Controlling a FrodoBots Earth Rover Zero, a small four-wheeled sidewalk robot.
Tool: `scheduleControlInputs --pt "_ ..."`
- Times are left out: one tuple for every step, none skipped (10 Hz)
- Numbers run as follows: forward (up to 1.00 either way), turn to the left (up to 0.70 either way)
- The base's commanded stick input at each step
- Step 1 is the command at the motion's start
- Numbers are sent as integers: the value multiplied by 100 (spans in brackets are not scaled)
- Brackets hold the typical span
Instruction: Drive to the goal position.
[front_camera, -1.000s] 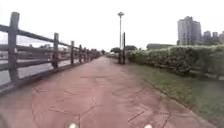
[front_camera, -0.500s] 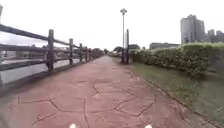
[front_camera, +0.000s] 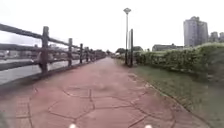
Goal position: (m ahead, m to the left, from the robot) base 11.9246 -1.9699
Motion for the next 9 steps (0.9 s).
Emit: scheduleControlInputs --pt "100 0" --pt "99 0" --pt "98 0" --pt "98 0" --pt "98 0" --pt "98 0" --pt "98 0" --pt "98 0" --pt "98 0"
